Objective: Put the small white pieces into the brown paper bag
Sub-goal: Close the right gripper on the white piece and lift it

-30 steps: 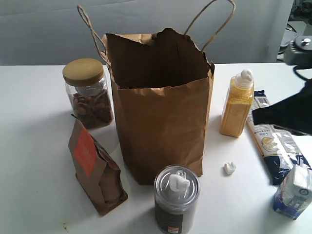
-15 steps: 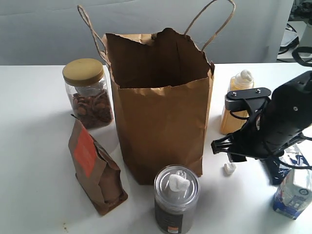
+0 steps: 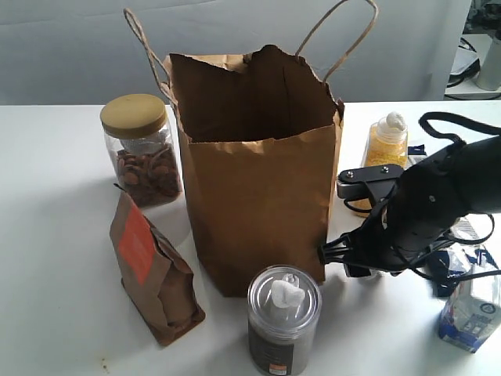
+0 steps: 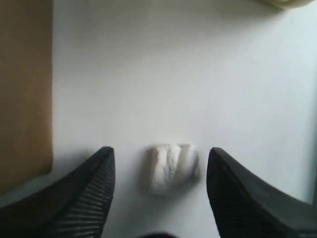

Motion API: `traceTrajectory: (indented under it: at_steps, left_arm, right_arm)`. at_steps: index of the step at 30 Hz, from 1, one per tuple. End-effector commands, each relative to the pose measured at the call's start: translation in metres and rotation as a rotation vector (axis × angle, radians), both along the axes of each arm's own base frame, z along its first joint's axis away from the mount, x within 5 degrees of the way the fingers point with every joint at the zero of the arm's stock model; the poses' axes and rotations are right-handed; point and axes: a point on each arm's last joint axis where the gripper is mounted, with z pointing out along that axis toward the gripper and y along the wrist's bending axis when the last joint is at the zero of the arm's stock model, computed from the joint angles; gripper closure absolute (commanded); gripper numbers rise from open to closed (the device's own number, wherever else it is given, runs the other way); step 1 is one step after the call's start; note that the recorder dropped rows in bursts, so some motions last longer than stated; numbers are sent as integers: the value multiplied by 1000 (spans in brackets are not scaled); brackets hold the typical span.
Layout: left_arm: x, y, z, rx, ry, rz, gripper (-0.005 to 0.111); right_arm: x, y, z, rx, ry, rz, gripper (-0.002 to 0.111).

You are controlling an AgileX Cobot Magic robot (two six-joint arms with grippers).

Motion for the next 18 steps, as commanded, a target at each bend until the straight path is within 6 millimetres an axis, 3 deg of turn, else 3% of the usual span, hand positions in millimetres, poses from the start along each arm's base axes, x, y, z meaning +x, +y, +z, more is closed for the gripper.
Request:
traceTrajectory:
  at_steps: [1, 7, 15, 18]
  left_arm:
    - [0, -1, -1, -10, -3, -8, 107]
    - [0, -1, -1, -12, -3, -8, 107]
    - [0, -1, -1, -12, -3, -8, 107]
    - [0, -1, -1, -12, -3, -8, 107]
  right_arm:
    - [1, 3, -6, 4, 5, -1, 57]
    - [1, 3, -18, -15, 28, -1, 61]
    - [1, 3, -19, -16, 31, -2, 101]
    - [-2, 2, -18, 23, 14, -17, 108]
